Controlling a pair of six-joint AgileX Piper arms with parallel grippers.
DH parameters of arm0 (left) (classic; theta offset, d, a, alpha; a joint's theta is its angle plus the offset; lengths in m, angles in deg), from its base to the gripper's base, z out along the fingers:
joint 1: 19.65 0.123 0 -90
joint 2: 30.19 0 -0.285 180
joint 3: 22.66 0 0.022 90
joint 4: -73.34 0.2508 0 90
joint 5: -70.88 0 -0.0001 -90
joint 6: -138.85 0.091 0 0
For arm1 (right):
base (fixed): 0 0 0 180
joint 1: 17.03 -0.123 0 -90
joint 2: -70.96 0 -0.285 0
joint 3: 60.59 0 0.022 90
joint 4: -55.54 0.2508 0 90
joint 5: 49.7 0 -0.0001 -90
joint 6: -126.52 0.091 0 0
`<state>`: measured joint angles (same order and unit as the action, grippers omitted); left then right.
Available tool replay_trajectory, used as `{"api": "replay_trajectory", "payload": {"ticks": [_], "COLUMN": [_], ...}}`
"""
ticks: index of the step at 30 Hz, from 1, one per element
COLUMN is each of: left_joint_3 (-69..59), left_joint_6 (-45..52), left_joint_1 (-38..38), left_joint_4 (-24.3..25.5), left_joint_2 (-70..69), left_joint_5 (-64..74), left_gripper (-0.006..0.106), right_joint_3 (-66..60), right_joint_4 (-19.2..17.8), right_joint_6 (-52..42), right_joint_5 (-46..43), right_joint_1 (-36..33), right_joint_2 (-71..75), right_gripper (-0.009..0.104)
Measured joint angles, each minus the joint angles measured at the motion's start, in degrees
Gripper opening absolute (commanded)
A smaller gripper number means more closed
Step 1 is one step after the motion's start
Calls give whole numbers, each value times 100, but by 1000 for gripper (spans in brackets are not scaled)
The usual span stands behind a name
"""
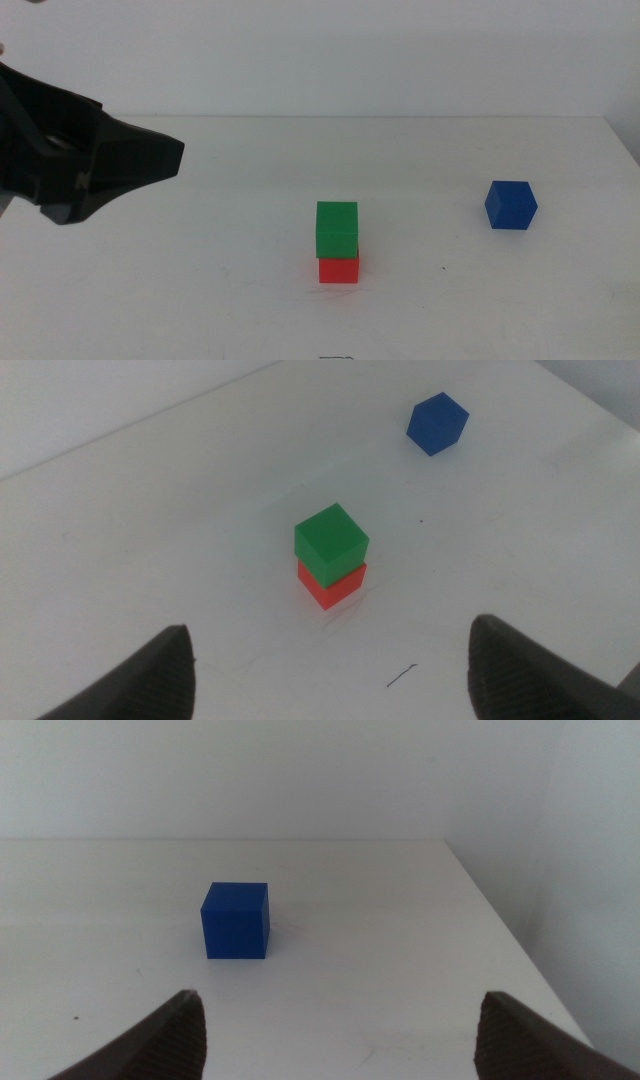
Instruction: Stack red cubes first, then green, then blue cubes in a specific spot.
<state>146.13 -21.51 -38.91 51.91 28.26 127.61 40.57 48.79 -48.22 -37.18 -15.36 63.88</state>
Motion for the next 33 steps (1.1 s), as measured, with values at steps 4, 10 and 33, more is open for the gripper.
{"api": "replay_trajectory", "payload": {"ticks": [4,10,33], "left_joint_3": [0,6,6], "left_joint_6": [0,0,0], "left_joint_1": [0,0,0], "left_joint_4": [0,0,0], "left_joint_2": [0,0,0], "left_joint_5": [0,0,0], "left_gripper": [94,94,94], "right_joint_3": [93,1058,5728], "right_joint_4": [144,226,297], "right_joint_6": [0,0,266], "right_joint_5": [75,254,4109], "right_joint_1": [0,0,-1197], "right_joint_2": [-10,-841,-5577], "right_gripper": [89,89,89]}}
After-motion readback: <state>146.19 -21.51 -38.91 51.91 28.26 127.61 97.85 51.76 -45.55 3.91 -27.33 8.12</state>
